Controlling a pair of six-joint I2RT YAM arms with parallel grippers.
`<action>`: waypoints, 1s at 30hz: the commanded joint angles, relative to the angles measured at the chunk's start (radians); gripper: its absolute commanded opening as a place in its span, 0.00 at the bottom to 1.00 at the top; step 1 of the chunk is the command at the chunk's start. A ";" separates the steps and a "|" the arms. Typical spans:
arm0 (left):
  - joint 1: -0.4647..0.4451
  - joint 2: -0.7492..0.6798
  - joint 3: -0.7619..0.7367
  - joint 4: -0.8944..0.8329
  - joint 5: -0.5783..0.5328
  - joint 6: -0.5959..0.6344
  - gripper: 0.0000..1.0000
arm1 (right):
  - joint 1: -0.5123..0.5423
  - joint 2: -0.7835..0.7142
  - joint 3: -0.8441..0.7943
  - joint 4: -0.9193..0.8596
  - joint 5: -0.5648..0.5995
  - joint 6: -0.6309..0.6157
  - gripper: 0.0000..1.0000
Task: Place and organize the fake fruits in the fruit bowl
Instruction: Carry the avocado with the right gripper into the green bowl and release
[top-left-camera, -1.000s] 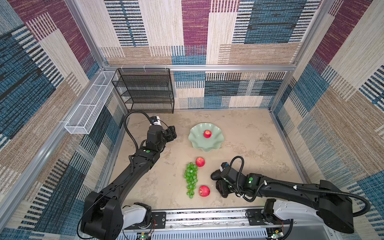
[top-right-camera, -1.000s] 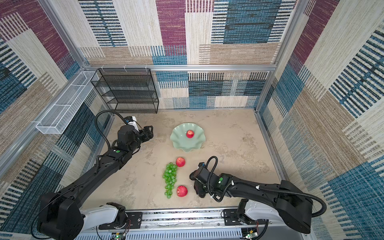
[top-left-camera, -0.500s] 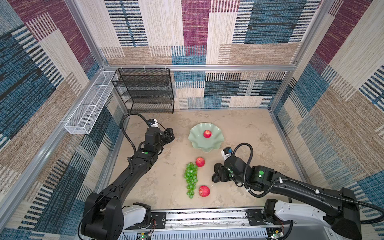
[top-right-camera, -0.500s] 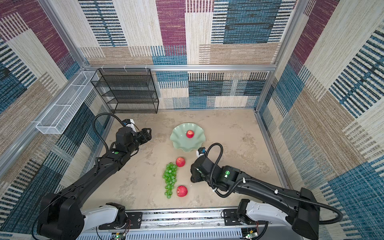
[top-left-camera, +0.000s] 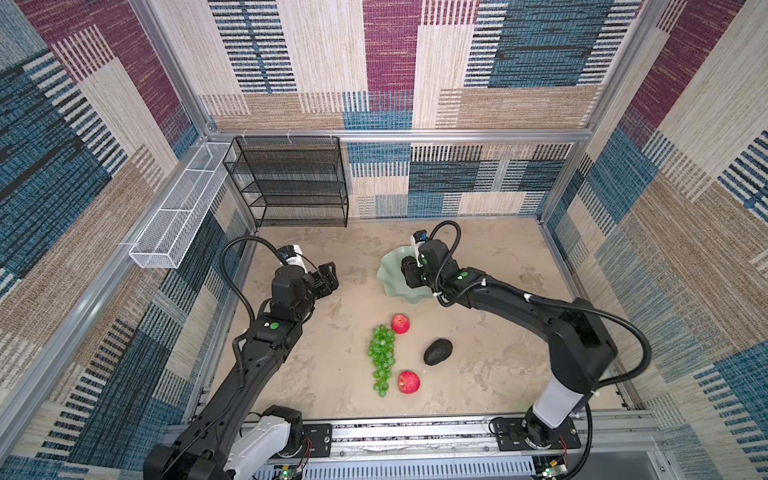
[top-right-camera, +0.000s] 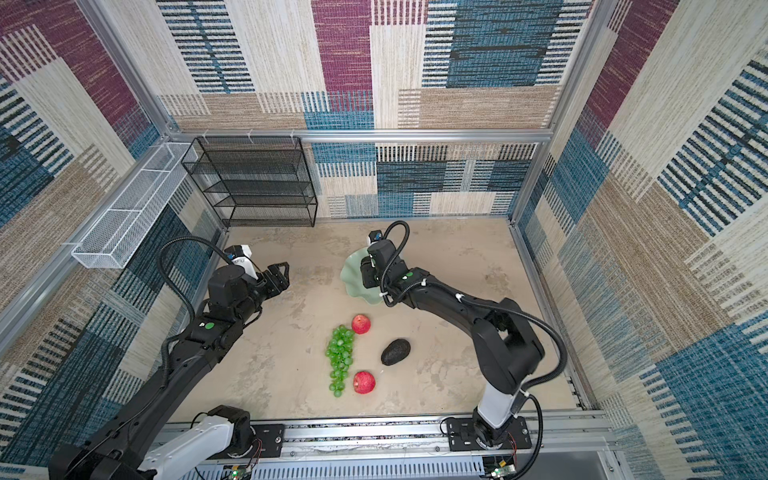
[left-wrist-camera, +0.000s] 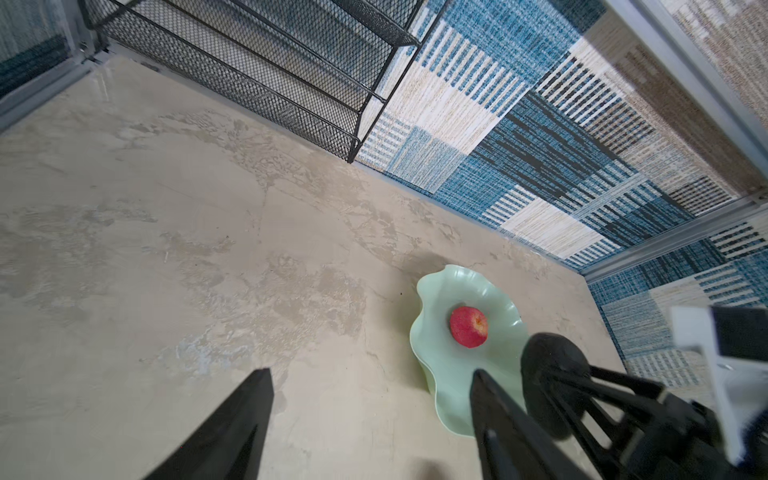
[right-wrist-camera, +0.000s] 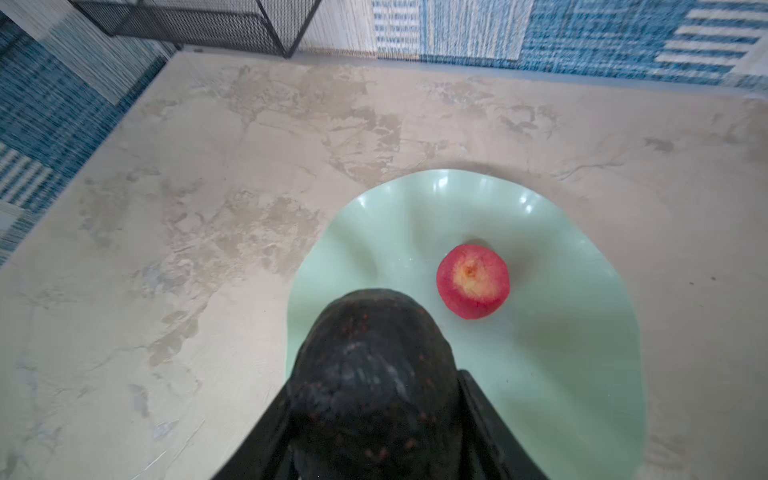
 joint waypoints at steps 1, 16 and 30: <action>0.002 -0.047 -0.005 -0.090 -0.048 0.063 0.78 | -0.025 0.115 0.071 0.063 -0.062 -0.064 0.43; 0.003 -0.181 0.006 -0.316 -0.011 0.109 0.78 | -0.063 0.299 0.189 0.073 -0.102 -0.061 0.63; -0.172 -0.061 -0.008 -0.338 0.275 0.045 0.73 | -0.109 -0.193 -0.196 0.314 -0.108 0.016 1.00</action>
